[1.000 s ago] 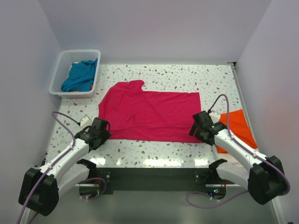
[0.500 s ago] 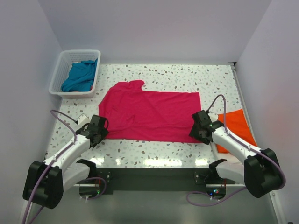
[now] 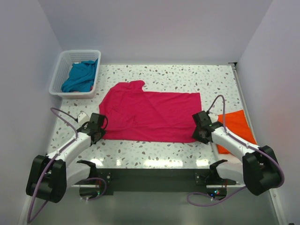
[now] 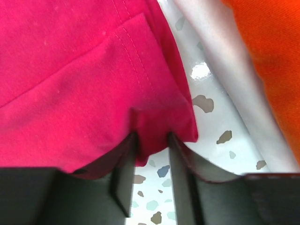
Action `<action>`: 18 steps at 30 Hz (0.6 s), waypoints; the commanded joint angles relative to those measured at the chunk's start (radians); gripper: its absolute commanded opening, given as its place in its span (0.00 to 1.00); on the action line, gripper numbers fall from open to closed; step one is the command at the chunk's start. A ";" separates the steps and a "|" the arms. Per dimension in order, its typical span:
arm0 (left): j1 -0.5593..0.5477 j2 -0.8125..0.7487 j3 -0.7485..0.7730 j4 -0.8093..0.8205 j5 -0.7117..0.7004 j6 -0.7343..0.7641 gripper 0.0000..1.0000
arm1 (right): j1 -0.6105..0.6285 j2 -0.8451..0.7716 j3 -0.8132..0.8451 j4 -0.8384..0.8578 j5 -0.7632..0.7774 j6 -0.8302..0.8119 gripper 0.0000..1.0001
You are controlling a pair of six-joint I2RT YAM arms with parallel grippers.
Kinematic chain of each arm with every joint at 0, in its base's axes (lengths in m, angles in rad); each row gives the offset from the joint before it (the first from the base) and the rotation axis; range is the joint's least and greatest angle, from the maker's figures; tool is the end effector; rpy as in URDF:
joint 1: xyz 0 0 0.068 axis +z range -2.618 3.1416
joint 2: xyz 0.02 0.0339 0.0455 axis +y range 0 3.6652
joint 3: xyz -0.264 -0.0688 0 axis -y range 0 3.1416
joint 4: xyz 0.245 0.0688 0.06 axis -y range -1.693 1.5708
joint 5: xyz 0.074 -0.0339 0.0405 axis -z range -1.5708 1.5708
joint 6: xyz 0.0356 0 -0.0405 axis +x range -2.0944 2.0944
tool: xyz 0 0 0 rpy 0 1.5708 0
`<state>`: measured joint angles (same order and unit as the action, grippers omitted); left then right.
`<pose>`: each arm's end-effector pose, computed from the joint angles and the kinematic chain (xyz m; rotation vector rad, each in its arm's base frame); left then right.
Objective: Fold and stack the t-shirts
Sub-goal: Fold the tshirt
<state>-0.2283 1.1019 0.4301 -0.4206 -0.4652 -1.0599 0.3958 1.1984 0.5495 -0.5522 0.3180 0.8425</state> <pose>0.1775 -0.0248 0.1495 -1.1356 2.2163 0.1069 0.1836 0.0647 0.1586 0.6667 2.5752 -0.0587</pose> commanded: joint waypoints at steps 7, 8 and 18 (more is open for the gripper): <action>0.038 -0.060 -0.002 -0.036 0.042 0.037 0.06 | -0.008 0.010 -0.010 0.041 -0.112 -0.011 0.03; 0.043 -0.076 -0.001 -0.047 0.042 0.035 0.01 | -0.008 -0.003 -0.010 0.031 -0.131 -0.013 0.00; 0.069 -0.255 0.016 -0.194 0.059 0.008 0.00 | -0.011 -0.224 -0.019 -0.135 -0.180 -0.005 0.00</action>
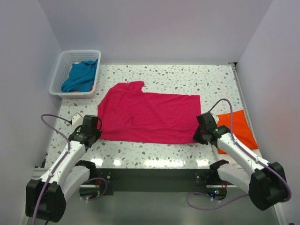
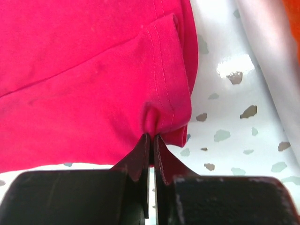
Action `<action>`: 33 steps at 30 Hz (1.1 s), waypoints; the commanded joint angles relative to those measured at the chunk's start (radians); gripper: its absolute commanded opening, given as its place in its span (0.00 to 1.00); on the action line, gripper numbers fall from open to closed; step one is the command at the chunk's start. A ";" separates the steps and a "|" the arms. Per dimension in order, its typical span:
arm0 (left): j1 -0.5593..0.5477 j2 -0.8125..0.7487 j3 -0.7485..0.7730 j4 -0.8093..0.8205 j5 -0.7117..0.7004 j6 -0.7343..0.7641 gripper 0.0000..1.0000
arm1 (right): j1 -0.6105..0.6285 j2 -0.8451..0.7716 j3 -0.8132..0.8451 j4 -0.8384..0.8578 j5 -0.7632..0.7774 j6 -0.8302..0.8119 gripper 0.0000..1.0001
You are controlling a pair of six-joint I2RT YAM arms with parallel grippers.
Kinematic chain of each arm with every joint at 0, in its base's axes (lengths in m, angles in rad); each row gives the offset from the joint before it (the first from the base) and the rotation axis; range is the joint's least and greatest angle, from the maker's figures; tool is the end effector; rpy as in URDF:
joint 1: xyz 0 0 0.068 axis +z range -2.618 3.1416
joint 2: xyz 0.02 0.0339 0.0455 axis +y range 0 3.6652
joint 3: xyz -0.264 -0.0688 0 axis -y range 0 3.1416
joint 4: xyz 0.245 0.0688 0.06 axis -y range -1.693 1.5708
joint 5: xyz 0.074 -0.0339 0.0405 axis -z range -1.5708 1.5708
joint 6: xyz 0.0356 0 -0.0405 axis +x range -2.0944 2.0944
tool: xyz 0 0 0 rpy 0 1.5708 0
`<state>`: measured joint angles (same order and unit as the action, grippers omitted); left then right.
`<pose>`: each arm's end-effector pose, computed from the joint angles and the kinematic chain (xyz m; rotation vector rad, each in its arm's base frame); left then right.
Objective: Fold and stack the t-shirts
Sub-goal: Fold the tshirt
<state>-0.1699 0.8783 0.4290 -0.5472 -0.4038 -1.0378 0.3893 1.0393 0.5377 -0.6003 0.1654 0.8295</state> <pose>0.1563 -0.0126 0.1747 -1.1637 2.1592 0.0020 0.1680 0.0626 0.1785 0.6318 2.5830 0.1828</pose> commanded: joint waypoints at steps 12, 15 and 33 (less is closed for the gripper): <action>0.012 -0.163 0.066 -0.195 0.003 -0.077 0.00 | -0.006 -0.277 -0.018 -0.295 -0.081 0.040 0.00; 0.012 -0.174 0.076 -0.218 0.000 -0.093 0.01 | -0.006 -0.311 -0.015 -0.331 -0.090 0.049 0.00; 0.010 -0.096 0.231 -0.029 0.074 0.146 0.78 | -0.006 -0.222 0.091 -0.245 -0.066 -0.030 0.91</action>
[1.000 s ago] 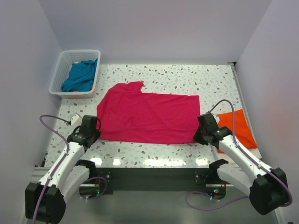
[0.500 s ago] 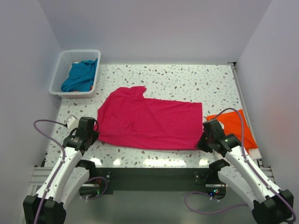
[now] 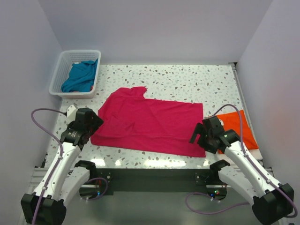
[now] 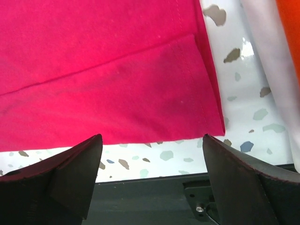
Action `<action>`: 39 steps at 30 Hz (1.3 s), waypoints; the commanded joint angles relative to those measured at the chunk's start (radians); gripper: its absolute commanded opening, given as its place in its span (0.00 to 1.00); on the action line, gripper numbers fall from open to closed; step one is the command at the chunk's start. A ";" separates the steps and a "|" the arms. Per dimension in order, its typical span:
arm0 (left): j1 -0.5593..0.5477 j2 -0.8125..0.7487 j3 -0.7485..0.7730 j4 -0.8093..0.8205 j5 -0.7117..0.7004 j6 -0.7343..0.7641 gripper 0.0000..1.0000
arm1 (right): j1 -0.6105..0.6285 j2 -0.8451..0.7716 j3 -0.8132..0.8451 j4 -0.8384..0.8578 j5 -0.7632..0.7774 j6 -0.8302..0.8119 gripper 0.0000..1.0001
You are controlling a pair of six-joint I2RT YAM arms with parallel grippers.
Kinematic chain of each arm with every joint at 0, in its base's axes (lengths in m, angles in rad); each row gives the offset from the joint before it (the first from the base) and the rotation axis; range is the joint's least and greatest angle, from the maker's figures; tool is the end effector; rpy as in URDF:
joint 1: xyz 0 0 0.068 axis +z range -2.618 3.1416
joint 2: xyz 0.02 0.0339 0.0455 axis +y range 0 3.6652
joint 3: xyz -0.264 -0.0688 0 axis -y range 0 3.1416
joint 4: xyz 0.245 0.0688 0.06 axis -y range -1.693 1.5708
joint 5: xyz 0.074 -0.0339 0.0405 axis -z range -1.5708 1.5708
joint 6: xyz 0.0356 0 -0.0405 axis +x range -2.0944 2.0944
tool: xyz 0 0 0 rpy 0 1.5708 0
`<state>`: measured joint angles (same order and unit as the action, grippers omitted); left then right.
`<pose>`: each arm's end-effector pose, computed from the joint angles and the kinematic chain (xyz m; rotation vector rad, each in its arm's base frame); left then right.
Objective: Fold and stack the t-shirts
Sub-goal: Fold the tshirt
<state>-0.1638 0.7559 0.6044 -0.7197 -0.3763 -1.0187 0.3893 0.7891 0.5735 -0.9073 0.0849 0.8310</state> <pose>0.1483 -0.0112 0.2350 -1.1272 2.0792 -0.1068 0.1247 0.0479 0.2084 0.6204 2.6433 0.2598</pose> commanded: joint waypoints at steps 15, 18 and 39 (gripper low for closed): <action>-0.112 0.668 0.411 0.604 0.079 0.584 0.75 | -0.006 0.443 0.353 0.479 0.033 -0.280 0.90; -0.114 0.810 0.512 0.612 0.048 0.682 0.74 | -0.006 0.510 0.387 0.530 0.032 -0.305 0.90; -0.054 1.300 0.821 0.663 0.261 0.885 0.68 | -0.006 0.996 0.696 0.803 -0.212 -0.313 0.84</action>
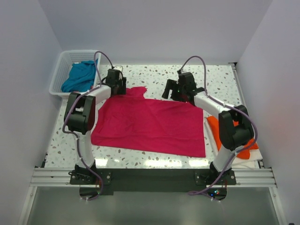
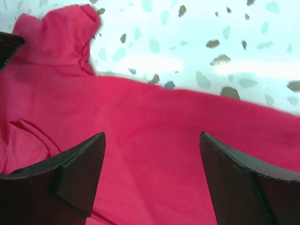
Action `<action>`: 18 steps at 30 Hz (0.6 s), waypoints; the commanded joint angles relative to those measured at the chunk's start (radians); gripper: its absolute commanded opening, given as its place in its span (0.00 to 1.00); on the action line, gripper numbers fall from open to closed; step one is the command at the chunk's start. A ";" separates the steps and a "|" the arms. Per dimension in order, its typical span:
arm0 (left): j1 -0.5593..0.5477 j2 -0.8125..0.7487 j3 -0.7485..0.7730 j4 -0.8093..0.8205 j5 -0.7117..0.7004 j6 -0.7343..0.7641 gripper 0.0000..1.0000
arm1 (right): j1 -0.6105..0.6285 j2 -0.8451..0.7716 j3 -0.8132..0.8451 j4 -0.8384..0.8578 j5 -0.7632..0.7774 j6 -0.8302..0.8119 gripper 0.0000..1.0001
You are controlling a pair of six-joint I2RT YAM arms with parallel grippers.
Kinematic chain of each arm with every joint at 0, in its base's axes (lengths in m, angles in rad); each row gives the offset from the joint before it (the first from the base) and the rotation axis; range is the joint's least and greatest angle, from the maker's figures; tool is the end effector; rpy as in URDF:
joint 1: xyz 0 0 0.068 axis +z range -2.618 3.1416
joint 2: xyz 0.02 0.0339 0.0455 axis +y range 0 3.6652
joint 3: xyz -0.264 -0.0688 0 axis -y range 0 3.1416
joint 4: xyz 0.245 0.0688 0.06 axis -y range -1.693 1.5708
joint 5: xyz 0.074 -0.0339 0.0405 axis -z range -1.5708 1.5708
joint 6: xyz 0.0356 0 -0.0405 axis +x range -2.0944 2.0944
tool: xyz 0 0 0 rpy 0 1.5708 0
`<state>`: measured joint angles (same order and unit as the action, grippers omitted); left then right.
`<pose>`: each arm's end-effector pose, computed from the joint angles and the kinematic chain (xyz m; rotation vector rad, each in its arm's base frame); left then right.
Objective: Fold and stack the t-shirts
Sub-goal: Fold the tshirt
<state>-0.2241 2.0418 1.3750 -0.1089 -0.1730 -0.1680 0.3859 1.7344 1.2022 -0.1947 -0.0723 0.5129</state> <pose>0.4375 -0.0934 0.1680 -0.0195 2.3319 0.0076 0.3570 0.1478 0.2286 0.1114 2.3544 0.5364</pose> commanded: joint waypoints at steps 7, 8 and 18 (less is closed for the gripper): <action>0.012 0.064 0.108 0.009 0.067 0.042 0.67 | -0.001 0.188 0.189 0.121 -0.096 0.030 0.83; 0.012 0.069 0.113 0.006 0.067 0.042 0.67 | -0.002 0.200 0.198 0.130 -0.106 0.033 0.83; 0.012 0.104 0.154 -0.026 0.089 0.035 0.62 | 0.018 0.347 0.316 0.163 -0.156 0.087 0.82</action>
<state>-0.2169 2.1334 1.4818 -0.1371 -0.1040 -0.1455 0.3897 2.0590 1.4563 -0.0914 -0.2020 0.5770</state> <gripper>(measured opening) 0.624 0.828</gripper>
